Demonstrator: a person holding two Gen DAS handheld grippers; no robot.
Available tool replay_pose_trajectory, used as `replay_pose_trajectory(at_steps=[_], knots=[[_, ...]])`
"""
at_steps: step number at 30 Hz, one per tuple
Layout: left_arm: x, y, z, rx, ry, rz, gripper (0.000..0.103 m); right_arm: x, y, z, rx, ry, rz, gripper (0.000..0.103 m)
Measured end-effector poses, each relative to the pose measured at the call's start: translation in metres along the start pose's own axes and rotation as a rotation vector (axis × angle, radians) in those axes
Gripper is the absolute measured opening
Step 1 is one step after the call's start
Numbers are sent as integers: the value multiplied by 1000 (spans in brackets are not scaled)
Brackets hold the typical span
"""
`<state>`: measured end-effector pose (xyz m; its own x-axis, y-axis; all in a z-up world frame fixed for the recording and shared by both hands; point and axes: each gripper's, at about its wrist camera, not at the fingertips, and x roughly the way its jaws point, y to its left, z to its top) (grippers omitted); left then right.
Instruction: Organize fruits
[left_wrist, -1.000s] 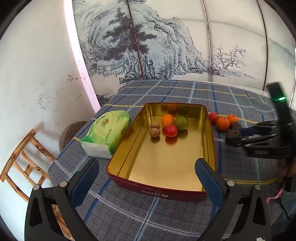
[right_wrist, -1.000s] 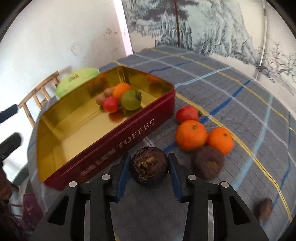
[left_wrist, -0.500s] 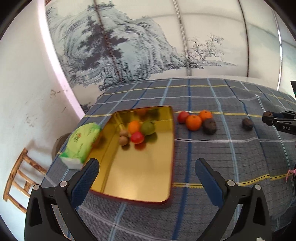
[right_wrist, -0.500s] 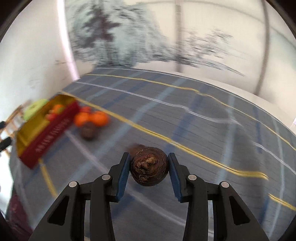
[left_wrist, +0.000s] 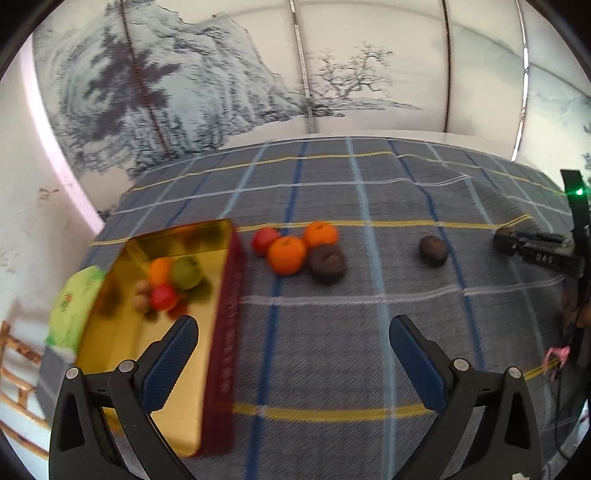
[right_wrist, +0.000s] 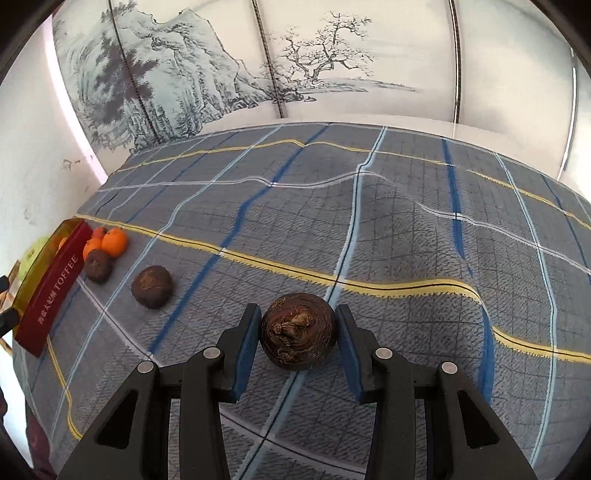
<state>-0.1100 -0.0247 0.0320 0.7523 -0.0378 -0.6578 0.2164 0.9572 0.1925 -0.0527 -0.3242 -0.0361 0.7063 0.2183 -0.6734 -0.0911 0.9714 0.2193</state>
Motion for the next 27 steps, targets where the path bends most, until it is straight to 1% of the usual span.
replay_pose_trajectory(at_steps=[2,4,5,7,11,14,16,18,19,21,27], knots=[[12,-3,7,-25,20,-42,102,1,1,-1,-3,8,5,42],[28,-2,13,-68,51,-82,102,1,2,-1,-12,9,13,42],[39,-1,16,-102,73,-115,102,2,3,-1,-17,12,17,42],[52,0,21,-140,97,-135,101,2,5,-1,-23,14,18,42],[75,-2,29,-194,131,-115,94,2,4,-1,-18,15,36,42],[87,-3,32,-214,158,-117,86,2,3,-1,-10,15,50,42],[96,-3,33,-233,176,-109,77,2,2,-1,-7,16,57,42],[104,-1,33,-258,193,-114,75,2,1,-1,-3,16,66,42],[108,0,33,-270,201,-117,69,2,1,-1,-1,16,69,42],[113,2,34,-284,213,-121,62,2,1,-1,2,15,77,42],[118,0,37,-293,210,-108,61,1,0,-1,7,14,88,42]])
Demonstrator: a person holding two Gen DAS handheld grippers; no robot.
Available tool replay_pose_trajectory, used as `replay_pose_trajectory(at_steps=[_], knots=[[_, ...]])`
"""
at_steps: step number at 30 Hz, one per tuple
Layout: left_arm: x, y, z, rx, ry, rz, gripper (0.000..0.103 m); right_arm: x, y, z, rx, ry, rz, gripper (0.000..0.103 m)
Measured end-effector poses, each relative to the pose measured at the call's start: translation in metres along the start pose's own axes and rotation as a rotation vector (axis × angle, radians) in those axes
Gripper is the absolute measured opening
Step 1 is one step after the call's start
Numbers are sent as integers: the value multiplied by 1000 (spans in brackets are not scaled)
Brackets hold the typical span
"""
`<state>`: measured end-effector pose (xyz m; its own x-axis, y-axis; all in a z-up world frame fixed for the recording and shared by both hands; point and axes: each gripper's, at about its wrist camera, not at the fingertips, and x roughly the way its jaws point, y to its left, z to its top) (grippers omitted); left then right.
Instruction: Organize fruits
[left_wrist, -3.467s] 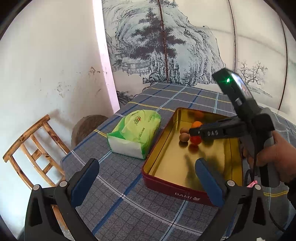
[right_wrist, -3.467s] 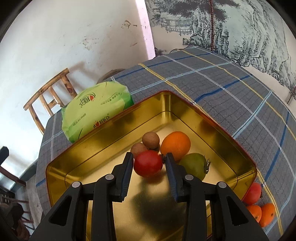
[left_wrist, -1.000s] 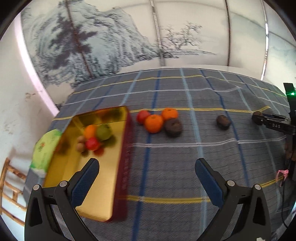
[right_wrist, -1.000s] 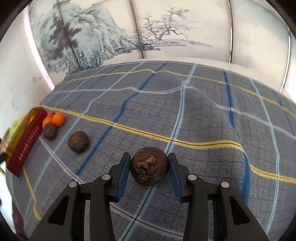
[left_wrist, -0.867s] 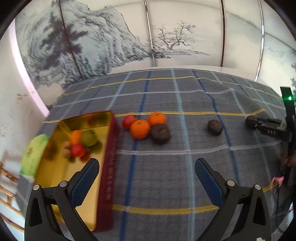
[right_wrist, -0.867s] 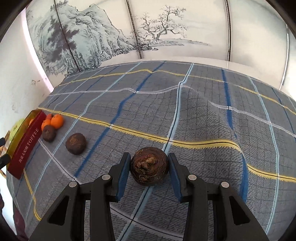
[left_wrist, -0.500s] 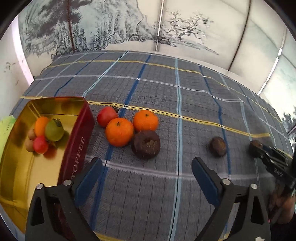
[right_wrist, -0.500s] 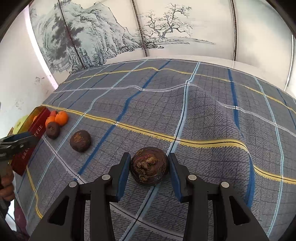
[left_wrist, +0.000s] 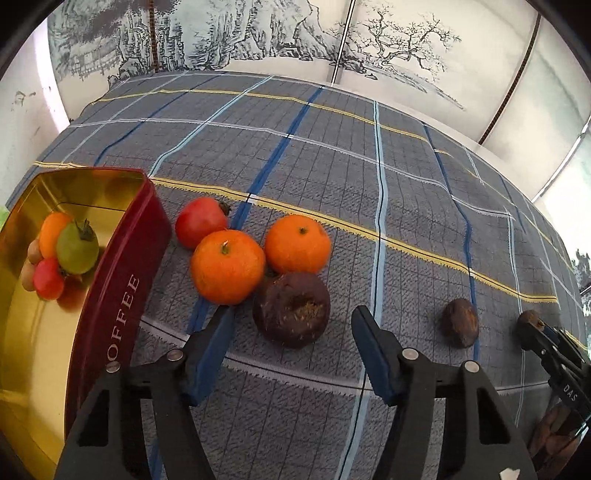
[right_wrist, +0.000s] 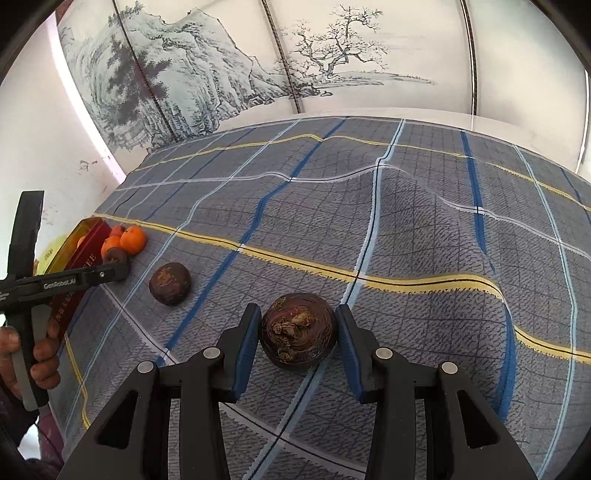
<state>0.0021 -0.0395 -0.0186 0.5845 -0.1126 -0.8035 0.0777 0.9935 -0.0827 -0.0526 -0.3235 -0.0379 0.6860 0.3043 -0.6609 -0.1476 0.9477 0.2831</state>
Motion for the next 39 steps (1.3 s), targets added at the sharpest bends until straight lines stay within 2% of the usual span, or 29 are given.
replay_pose_trajectory(at_steps=[3,7,15,19,23,24,26,28,30,36,39], knots=[[-6,3,0,-19,-13,9,61,0,0,0,0,0,0,43],[-23,8,8,-36,-44,-20,66,1,0,0,2,0,-1,43],[-27,3,6,-2,-34,-20,67,4,3,0,-5,7,-10,43],[-35,5,6,22,-67,3,67,4,3,-1,-7,7,-11,43],[-42,2,21,139,-89,93,67,4,3,-1,0,5,-8,43],[-42,2,24,184,-88,96,67,4,3,-1,3,5,-8,43],[-39,-1,27,279,-74,109,63,5,2,-1,7,4,-6,44],[-34,-2,28,360,-52,121,50,5,2,-1,6,5,-4,45],[-29,0,30,393,-20,107,48,5,2,-1,4,5,0,47],[-16,20,47,268,69,41,46,5,4,0,-8,8,2,51],[-9,18,48,242,95,52,46,6,5,0,-10,8,2,52]])
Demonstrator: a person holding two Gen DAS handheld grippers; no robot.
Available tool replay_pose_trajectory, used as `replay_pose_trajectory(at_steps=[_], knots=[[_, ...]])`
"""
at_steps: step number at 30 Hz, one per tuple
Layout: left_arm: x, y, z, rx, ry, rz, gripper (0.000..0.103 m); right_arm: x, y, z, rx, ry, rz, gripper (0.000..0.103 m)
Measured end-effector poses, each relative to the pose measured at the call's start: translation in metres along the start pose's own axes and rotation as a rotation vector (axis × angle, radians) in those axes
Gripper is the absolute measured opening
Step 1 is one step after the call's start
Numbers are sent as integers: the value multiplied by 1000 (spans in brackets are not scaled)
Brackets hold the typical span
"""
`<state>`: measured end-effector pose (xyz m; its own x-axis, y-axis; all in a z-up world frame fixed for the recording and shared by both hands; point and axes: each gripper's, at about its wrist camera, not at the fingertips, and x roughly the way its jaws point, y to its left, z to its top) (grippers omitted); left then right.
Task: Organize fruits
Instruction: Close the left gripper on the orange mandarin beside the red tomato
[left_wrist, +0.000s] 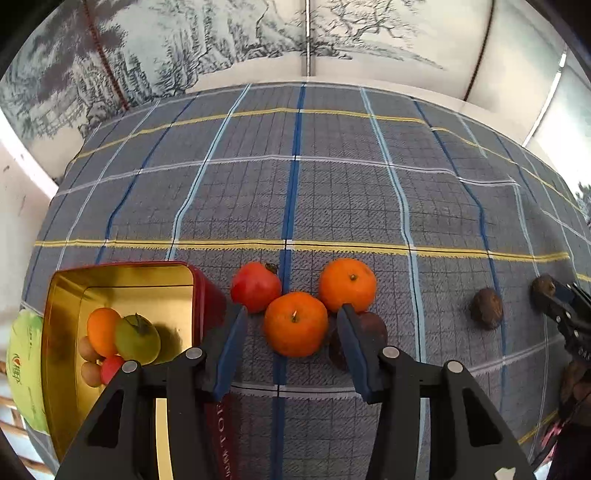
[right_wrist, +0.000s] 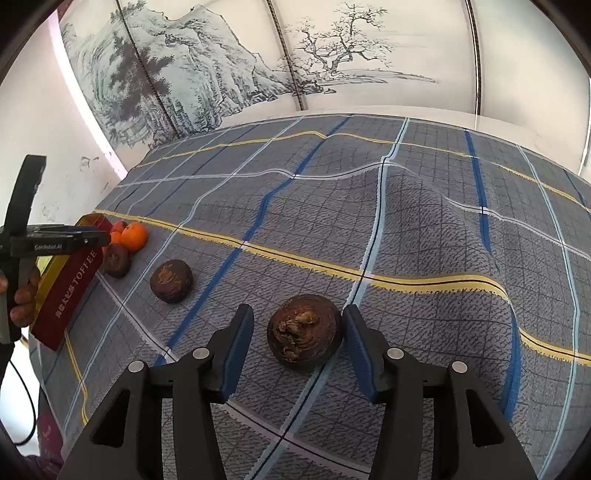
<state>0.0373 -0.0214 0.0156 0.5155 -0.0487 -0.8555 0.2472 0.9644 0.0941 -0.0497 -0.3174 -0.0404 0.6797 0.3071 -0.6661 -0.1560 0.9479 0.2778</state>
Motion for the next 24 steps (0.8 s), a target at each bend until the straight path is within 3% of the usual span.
replay_pose_trajectory(at_steps=[8,12,15,21,24], knots=[[7,-7,0,-41,25,-17,44,0,1,0,-1,0,0,56],[1,-13,-7,-17,27,-155,47,0,1,0,0,0,1,59],[3,-18,-10,9,18,-90,44,1,3,1,-5,1,3,60],[16,-14,-8,-22,47,-103,45,1,4,1,-5,1,4,62],[22,-17,-9,-7,56,-95,38,1,4,1,-3,1,0,67]])
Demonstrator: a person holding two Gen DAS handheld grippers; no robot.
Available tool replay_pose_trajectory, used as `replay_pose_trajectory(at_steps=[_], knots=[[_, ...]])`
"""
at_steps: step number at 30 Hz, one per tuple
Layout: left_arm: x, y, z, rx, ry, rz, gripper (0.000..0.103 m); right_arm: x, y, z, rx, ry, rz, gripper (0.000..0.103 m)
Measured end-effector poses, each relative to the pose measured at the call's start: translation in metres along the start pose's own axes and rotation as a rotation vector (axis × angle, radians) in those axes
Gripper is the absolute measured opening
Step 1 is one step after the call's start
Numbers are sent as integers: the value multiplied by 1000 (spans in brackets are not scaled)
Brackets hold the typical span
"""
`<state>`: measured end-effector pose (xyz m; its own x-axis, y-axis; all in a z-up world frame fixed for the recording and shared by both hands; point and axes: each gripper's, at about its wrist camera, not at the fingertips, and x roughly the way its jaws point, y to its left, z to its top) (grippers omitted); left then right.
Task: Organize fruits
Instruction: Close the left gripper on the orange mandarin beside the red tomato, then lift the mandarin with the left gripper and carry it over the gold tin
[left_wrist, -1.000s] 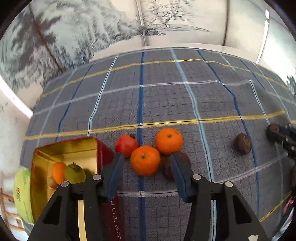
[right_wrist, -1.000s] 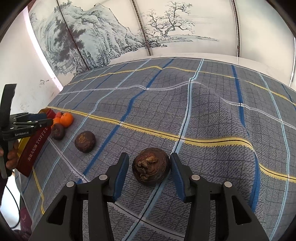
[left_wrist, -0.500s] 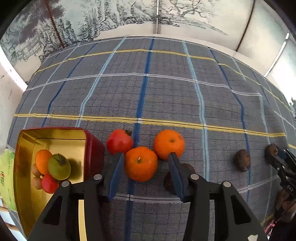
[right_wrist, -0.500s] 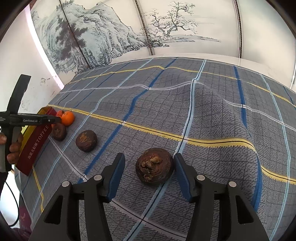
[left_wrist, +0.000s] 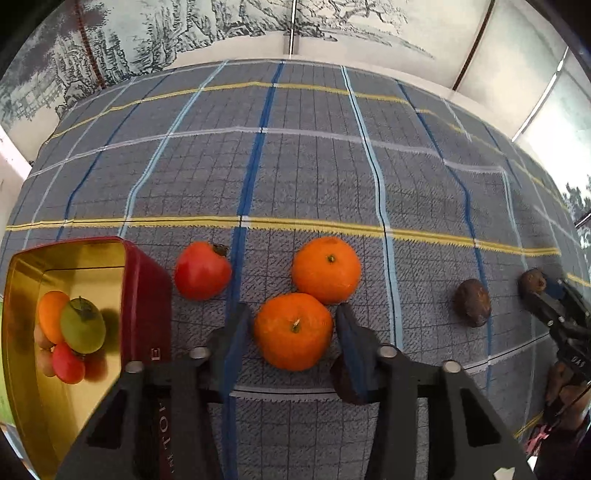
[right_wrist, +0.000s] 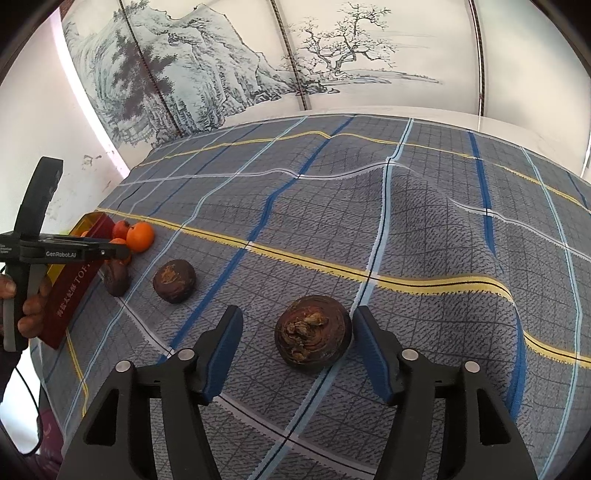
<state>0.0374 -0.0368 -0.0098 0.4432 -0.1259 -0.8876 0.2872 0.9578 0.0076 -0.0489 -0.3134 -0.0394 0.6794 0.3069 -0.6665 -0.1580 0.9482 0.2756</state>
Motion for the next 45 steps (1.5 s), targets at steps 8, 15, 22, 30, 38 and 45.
replay_pose_trajectory(at_steps=[8,15,22,30,38,45], knots=[[-27,-10,-19,-33,-114,58,36,2,5,1,-23,9,-29,70],[-76,-18,-45,-91,-222,48,37,5,15,0,-79,28,-80,73],[-104,-27,-77,-77,-273,37,37,3,10,0,-63,18,-129,48],[-124,-14,-106,-107,-293,10,37,4,11,1,-64,18,-152,43],[-140,-6,-123,-116,-327,-23,37,5,12,2,-62,18,-151,43],[-149,7,-134,-141,-345,-42,37,5,10,2,-55,16,-142,43]])
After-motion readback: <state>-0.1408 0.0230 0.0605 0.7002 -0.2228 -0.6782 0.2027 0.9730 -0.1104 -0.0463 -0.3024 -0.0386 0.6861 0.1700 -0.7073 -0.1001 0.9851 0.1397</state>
